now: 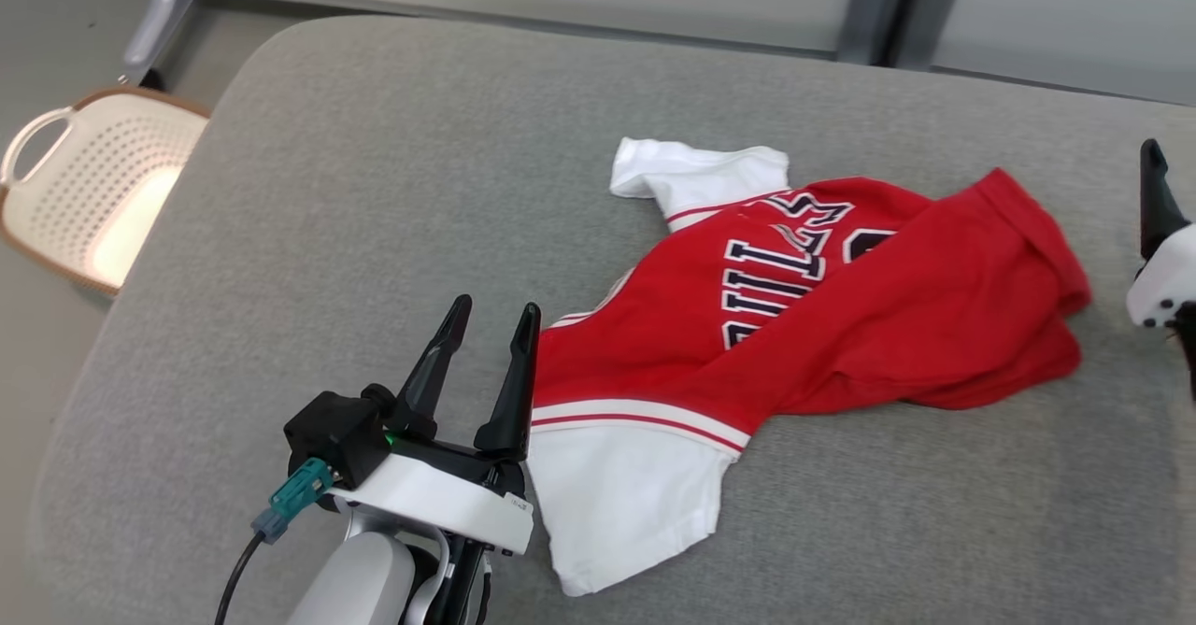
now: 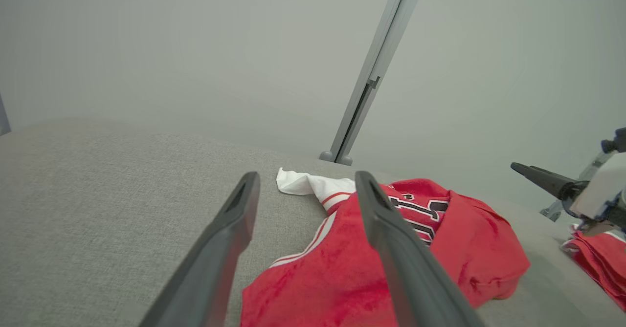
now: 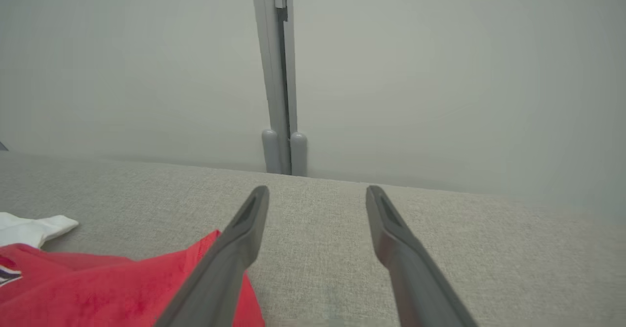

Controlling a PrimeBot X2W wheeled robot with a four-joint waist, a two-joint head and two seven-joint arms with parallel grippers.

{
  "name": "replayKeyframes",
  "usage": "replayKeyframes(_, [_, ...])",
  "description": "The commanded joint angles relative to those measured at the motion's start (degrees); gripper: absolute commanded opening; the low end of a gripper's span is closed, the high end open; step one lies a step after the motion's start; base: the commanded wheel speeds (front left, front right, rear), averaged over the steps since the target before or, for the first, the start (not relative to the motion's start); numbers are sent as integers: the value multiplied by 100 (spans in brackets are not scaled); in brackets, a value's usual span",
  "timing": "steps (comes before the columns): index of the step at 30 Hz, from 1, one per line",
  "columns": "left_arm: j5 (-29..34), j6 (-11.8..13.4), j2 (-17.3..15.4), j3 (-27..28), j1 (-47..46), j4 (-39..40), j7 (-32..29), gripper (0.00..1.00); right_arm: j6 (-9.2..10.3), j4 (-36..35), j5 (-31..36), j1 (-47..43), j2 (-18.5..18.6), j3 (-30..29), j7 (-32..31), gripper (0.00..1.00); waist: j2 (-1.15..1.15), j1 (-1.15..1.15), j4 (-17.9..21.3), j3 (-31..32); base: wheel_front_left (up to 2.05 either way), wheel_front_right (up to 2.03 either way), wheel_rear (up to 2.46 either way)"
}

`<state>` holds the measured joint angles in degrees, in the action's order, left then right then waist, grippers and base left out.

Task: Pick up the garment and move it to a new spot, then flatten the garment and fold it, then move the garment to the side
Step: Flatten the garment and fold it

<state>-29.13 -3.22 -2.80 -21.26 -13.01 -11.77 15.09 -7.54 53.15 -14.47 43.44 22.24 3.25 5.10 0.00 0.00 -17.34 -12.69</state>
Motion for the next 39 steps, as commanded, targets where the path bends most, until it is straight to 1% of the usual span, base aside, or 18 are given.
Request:
replayKeyframes(1, [44,-23,-23,39,67,-5,8,100,10,-60,-128,-168,-75,-29,139,100,0,0,248,180,0,0,0])
replayKeyframes(5, [108,-51,-22,96,96,-7,8,100,10,-440,-491,-691,-283,6,529,100,0,0,552,335,0,0,0])
replayKeyframes(11, [208,-77,-22,217,211,-19,8,100,9,-1407,-991,-1753,-663,162,819,100,0,0,880,472,0,0,0])
replayKeyframes(15, [238,-96,-23,268,237,-30,9,100,8,-2029,-1181,-2440,-937,158,915,100,0,0,974,499,0,0,0])
replayKeyframes(16, [238,-96,-23,268,237,-30,9,100,8,-2029,-1181,-2440,-937,158,915,100,0,0,974,499,0,0,0])
replayKeyframes(19, [244,-109,-23,287,302,-38,8,100,5,-2351,-1171,-2809,-1098,232,915,100,0,0,1025,507,0,0,0])
replayKeyframes(22, [252,-119,-23,265,296,-65,8,100,5,-2525,-1081,-2926,-1123,307,819,100,0,0,1039,486,0,0,0])
replayKeyframes(25, [242,-132,-23,229,223,-81,8,100,6,-2543,-976,-2865,-1073,318,606,100,0,0,1006,449,0,0,0])
replayKeyframes(27, [206,-140,-24,202,165,-75,9,100,5,-2494,-724,-2782,-937,363,474,100,0,0,946,406,0,0,0])
replayKeyframes(31, [151,-116,-25,130,112,-45,9,100,5,-2289,-448,-2643,-838,437,155,100,0,0,790,299,0,0,0])
replayKeyframes(34, [137,-91,-20,122,86,-46,9,100,5,-2142,-541,-2500,-880,445,-47,100,0,0,678,209,0,0,0])
replayKeyframes(39, [91,-70,-22,86,50,-28,8,100,5,-1889,-498,-2275,-755,576,-239,100,0,0,486,51,0,0,0])
